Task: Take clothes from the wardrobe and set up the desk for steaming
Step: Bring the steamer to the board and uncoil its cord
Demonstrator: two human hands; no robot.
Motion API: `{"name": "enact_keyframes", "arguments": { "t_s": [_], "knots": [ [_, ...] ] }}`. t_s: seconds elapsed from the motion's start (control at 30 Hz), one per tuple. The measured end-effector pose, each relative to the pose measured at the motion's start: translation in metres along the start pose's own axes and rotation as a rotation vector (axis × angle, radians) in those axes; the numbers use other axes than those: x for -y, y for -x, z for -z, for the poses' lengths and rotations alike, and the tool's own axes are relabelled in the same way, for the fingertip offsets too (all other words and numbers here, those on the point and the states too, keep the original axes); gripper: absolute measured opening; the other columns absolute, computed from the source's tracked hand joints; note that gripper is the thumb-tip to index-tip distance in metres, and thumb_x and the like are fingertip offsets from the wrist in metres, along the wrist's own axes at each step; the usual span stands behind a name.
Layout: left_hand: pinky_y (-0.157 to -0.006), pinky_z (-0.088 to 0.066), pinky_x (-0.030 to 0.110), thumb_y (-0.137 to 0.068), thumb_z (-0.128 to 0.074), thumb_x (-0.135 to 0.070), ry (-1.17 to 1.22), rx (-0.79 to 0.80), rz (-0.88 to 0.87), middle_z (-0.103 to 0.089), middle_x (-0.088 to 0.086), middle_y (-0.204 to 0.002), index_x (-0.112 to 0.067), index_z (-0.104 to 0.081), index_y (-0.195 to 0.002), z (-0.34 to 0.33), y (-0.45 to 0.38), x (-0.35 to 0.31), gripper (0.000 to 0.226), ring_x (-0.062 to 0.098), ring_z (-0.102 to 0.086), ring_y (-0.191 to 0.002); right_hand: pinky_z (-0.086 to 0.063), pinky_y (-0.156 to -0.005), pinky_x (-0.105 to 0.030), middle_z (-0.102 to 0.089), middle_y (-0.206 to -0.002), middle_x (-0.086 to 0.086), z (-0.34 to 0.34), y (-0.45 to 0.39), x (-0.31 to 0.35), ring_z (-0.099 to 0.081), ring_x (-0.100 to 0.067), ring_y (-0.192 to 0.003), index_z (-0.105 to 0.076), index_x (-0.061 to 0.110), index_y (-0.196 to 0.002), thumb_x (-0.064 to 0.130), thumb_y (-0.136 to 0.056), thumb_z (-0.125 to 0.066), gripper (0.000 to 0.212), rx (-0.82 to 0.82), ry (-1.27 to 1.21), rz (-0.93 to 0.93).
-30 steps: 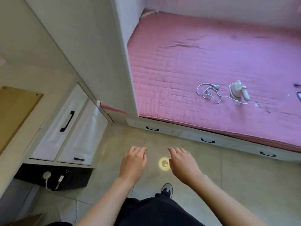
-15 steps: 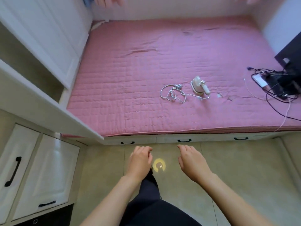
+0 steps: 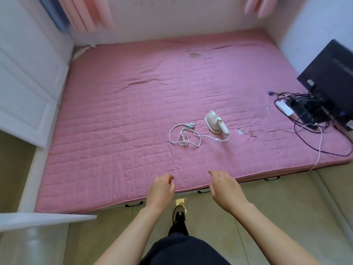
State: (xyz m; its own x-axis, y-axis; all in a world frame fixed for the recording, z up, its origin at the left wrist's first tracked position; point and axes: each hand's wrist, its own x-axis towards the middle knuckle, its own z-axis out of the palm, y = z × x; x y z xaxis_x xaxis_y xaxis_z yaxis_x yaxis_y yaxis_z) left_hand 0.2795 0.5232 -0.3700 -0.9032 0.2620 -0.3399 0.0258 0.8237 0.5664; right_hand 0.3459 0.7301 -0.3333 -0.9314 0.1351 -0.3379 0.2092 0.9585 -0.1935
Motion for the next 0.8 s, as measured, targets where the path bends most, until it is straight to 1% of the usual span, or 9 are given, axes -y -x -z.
{"name": "enact_keyframes", "arguments": {
  "t_s": [0.17,0.23,0.33,0.53,0.6,0.8],
  "knots": [
    [-0.086,-0.048,0.035,-0.09,-0.049,-0.018,0.041,0.029,0.038,-0.067,0.004,-0.106,-0.016,-0.065,-0.113,-0.002,-0.067,-0.021,0.029,0.021,-0.058,-0.104,-0.043,-0.092,-0.036,-0.054,-0.128,-0.004,0.012,-0.056,-0.02,-0.048,-0.026,-0.117,-0.04,0.015,-0.137,0.019,-0.094,-0.041,0.043,0.043,0.002,-0.009],
    [-0.086,-0.048,0.033,-0.089,-0.05,-0.017,0.07,0.023,0.062,-0.068,0.004,-0.107,-0.014,-0.066,-0.111,-0.007,-0.092,-0.029,0.027,0.022,-0.059,-0.103,-0.043,-0.091,-0.037,-0.053,-0.128,-0.005,0.015,-0.078,-0.03,-0.047,-0.027,-0.117,-0.04,0.013,-0.137,0.019,-0.095,-0.041,0.042,0.07,-0.002,-0.003],
    [-0.084,-0.046,0.031,-0.091,-0.051,-0.017,0.087,0.037,0.118,-0.068,0.004,-0.109,-0.012,-0.064,-0.114,-0.013,-0.123,-0.042,0.028,0.023,-0.06,-0.101,-0.043,-0.091,-0.038,-0.053,-0.128,-0.006,0.021,-0.114,-0.048,-0.047,-0.028,-0.117,-0.042,0.011,-0.135,0.018,-0.095,-0.041,0.04,0.096,-0.017,-0.008],
    [-0.088,-0.049,0.036,-0.09,-0.05,-0.02,0.087,0.091,0.289,-0.069,0.007,-0.11,-0.014,-0.064,-0.111,-0.036,-0.169,-0.051,0.027,0.027,-0.06,-0.103,-0.043,-0.09,-0.038,-0.053,-0.128,-0.009,0.027,-0.184,-0.093,-0.045,-0.03,-0.119,-0.044,0.011,-0.131,0.018,-0.093,-0.041,0.038,0.17,-0.032,-0.022],
    [-0.089,-0.049,0.035,-0.089,-0.052,-0.019,0.108,0.076,0.349,-0.069,0.008,-0.111,-0.012,-0.065,-0.111,-0.044,-0.186,-0.053,0.027,0.028,-0.061,-0.103,-0.044,-0.09,-0.04,-0.053,-0.129,-0.01,0.027,-0.208,-0.108,-0.045,-0.031,-0.12,-0.043,0.01,-0.132,0.017,-0.094,-0.04,0.039,0.207,-0.044,-0.003],
    [-0.085,-0.043,0.028,-0.09,-0.054,-0.015,0.17,-0.022,0.483,-0.07,0.01,-0.108,-0.008,-0.067,-0.11,-0.073,-0.238,-0.049,0.024,0.028,-0.062,-0.102,-0.045,-0.085,-0.041,-0.053,-0.125,-0.012,0.014,-0.285,-0.142,-0.046,-0.032,-0.116,-0.047,0.007,-0.125,0.015,-0.094,-0.039,0.033,0.251,-0.045,0.065]
  ]
}}
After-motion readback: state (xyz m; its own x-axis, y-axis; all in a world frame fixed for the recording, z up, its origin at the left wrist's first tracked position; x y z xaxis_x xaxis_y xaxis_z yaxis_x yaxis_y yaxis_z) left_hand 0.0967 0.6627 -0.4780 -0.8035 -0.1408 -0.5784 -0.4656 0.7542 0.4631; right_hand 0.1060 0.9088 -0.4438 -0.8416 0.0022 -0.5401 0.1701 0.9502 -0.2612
